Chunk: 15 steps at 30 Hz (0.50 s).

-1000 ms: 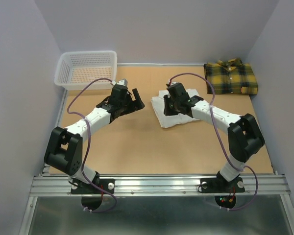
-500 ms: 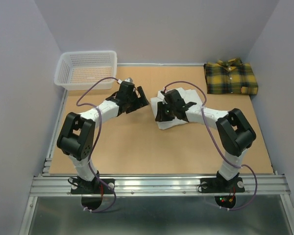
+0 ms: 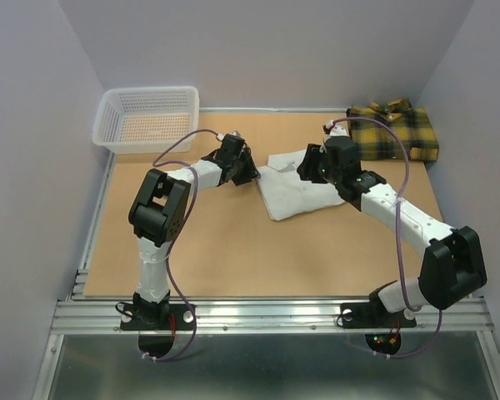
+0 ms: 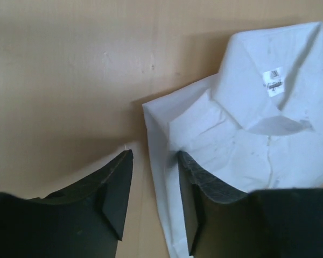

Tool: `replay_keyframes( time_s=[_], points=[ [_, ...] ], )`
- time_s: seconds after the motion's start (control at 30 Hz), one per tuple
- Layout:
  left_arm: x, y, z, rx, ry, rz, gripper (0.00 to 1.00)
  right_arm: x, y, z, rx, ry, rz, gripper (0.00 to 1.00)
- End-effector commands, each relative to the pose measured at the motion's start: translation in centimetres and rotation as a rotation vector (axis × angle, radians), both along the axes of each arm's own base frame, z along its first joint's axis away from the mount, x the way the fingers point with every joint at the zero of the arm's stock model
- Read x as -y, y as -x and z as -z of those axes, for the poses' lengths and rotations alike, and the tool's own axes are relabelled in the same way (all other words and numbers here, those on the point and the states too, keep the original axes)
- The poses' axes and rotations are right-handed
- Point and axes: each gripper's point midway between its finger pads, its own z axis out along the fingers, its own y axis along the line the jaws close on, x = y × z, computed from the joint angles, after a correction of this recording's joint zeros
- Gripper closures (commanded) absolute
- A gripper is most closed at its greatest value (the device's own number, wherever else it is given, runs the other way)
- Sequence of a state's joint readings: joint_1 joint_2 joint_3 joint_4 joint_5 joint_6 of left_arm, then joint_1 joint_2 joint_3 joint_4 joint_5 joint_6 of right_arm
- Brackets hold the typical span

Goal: Fold and stack the long sleeve shirts
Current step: Fold the shirt

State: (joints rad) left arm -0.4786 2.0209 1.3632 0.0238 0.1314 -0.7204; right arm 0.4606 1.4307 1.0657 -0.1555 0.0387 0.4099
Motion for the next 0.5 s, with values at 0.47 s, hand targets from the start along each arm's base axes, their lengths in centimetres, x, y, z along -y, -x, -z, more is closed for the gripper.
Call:
replay_keyframes(
  time_s=[0.47],
  points=[
    [-4.1, 0.8, 0.0, 0.022, -0.136, -0.055, 0.43, 5.8, 2.6, 0.5, 0.001, -0.043, 0.207, 0.27]
  ],
)
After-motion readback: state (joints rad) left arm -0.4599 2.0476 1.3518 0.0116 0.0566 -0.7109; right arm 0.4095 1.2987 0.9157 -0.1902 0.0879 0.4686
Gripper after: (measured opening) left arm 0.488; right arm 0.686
